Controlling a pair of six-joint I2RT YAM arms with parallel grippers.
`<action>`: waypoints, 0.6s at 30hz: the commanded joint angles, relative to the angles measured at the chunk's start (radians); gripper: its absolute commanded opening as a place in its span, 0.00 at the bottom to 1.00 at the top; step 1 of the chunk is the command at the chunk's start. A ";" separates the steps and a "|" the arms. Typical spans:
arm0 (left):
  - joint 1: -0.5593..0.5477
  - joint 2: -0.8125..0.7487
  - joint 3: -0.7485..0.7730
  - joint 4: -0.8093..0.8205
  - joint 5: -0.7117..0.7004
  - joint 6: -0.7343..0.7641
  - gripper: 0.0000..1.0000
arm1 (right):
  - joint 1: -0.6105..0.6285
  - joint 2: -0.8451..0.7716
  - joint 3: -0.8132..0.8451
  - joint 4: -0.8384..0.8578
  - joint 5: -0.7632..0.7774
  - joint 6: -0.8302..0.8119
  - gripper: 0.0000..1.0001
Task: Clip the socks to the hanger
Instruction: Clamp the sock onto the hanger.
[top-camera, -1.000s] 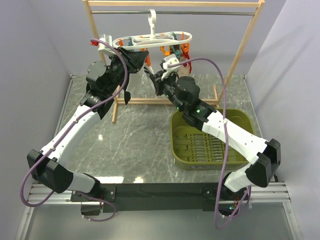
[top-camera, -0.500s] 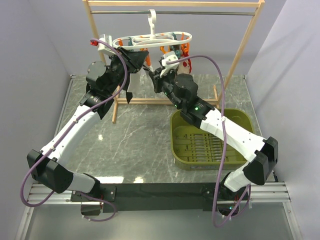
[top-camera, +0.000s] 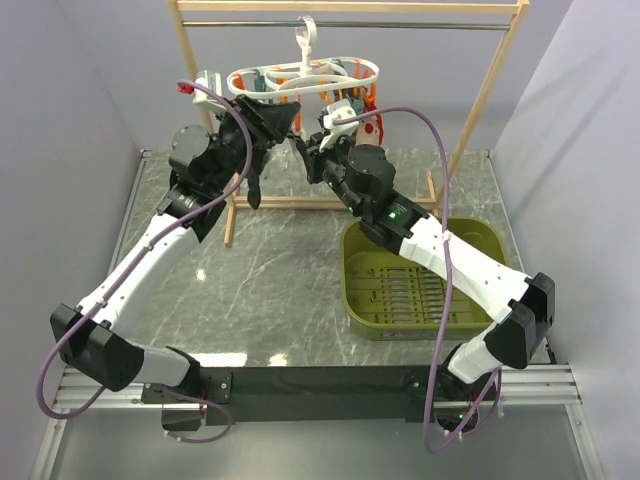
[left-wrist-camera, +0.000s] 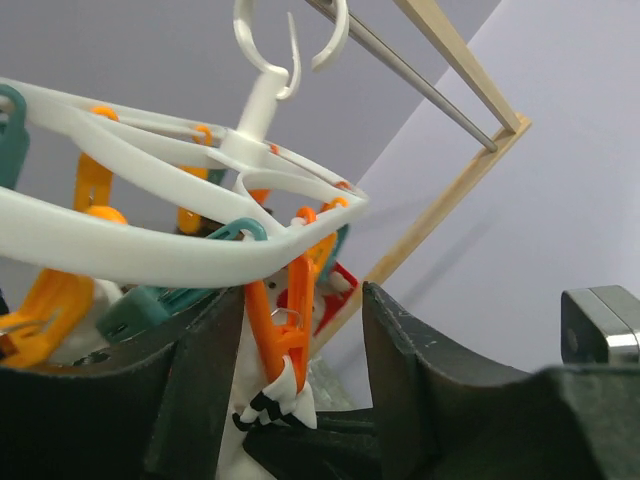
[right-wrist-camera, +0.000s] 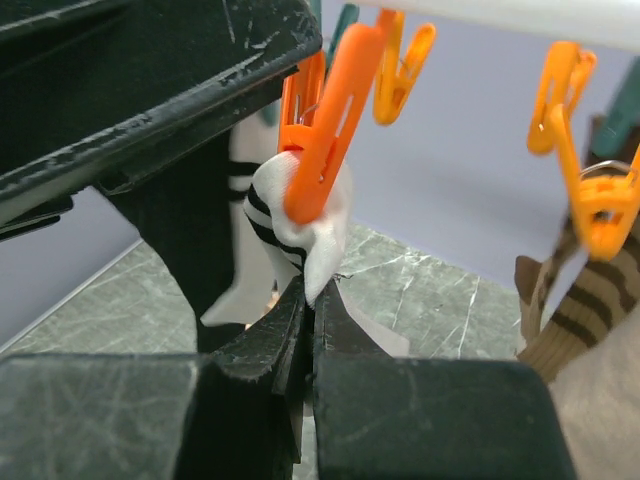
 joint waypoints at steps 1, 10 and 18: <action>-0.007 -0.044 0.010 0.046 0.012 0.012 0.56 | 0.005 -0.010 0.035 0.025 0.006 0.008 0.00; -0.006 -0.048 0.014 0.024 0.003 0.015 0.58 | 0.003 0.002 0.084 -0.118 -0.050 0.085 0.71; -0.007 -0.070 0.010 -0.025 -0.007 0.033 0.64 | -0.018 -0.117 0.023 -0.344 -0.112 0.223 0.90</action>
